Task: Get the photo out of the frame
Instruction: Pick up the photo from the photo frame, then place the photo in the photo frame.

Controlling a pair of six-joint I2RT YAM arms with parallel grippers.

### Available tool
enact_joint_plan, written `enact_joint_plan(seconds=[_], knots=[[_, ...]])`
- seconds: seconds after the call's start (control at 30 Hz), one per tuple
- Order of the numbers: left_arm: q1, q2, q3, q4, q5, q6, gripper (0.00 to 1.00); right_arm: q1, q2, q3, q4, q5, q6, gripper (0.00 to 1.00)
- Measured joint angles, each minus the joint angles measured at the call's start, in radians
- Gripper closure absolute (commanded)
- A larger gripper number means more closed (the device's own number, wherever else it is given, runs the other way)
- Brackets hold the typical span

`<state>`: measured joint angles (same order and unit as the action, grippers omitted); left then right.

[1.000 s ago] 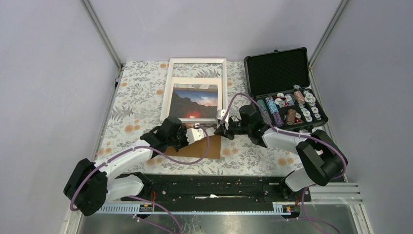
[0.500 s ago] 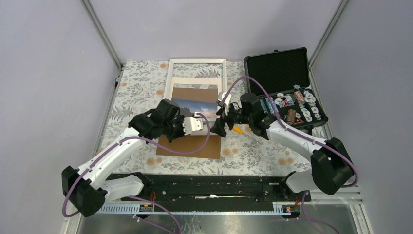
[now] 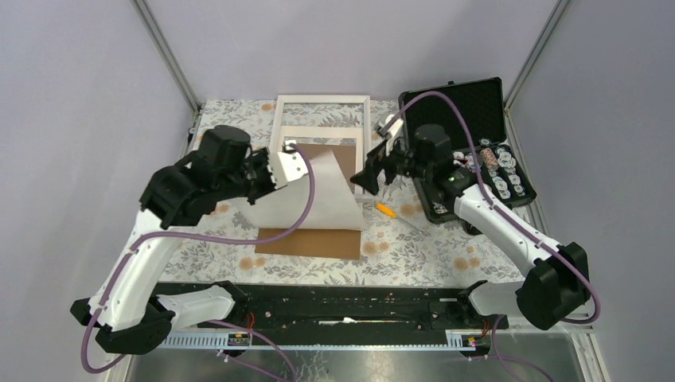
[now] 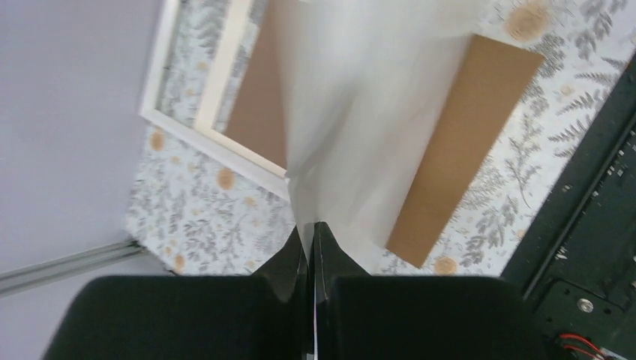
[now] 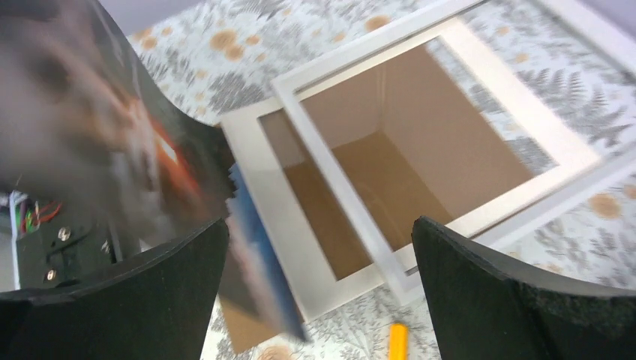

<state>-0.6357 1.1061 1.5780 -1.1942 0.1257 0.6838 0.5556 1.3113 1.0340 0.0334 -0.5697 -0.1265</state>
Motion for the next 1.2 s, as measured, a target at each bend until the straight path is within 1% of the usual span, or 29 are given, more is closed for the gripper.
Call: enact_joint_plan(seconds=[0.2,0.27,0.33,0.47,0.6,0.67,0.77,0.83,0.87,0.93,1.0,1.07,1.13,1.17,1.2], knots=[[0.0,0.034,0.224,-0.039,-0.096,-0.005,1.0,-0.118,0.0,0.111,-0.003,0.0,0.072,0.0],[0.0,0.051,0.275,-0.018,-0.148,-0.004,1.0,-0.143,0.001,0.141,0.0,0.0,0.085,0.0],[0.0,0.065,0.294,0.026,-0.213,0.002,1.0,-0.164,0.004,0.163,0.001,0.0,0.101,0.0],[0.0,0.11,0.276,0.196,-0.365,0.063,1.0,-0.201,0.023,0.18,0.002,0.001,0.134,0.0],[0.017,0.189,0.204,0.452,-0.479,0.176,1.0,-0.241,0.045,0.18,-0.003,0.003,0.156,0.0],[0.043,0.263,0.219,0.542,-0.496,0.216,1.0,-0.257,0.046,0.18,-0.005,0.005,0.162,0.0],[0.107,0.419,0.297,0.679,-0.493,0.267,1.0,-0.277,0.046,0.18,-0.006,0.008,0.161,0.0],[0.145,0.496,0.297,0.772,-0.468,0.309,1.0,-0.287,0.045,0.18,-0.01,0.013,0.158,0.0],[0.159,0.504,0.294,0.781,-0.465,0.313,1.0,-0.293,0.045,0.18,-0.014,0.014,0.155,0.0],[0.179,0.515,0.228,0.859,-0.43,0.345,1.0,-0.304,0.043,0.179,-0.023,0.022,0.15,0.0],[0.187,0.501,0.124,0.925,-0.386,0.374,1.0,-0.318,0.04,0.178,-0.029,0.03,0.136,0.0],[0.184,0.476,-0.002,0.98,-0.33,0.402,1.0,-0.331,0.036,0.176,-0.039,0.033,0.122,0.0],[0.176,0.433,-0.18,1.045,-0.272,0.427,1.0,-0.343,0.025,0.169,-0.057,0.037,0.11,0.0],[0.171,0.415,-0.26,1.056,-0.247,0.437,1.0,-0.347,0.019,0.164,-0.062,0.038,0.105,0.0],[0.167,0.406,-0.307,1.058,-0.232,0.439,1.0,-0.35,0.014,0.161,-0.066,0.039,0.101,0.0]])
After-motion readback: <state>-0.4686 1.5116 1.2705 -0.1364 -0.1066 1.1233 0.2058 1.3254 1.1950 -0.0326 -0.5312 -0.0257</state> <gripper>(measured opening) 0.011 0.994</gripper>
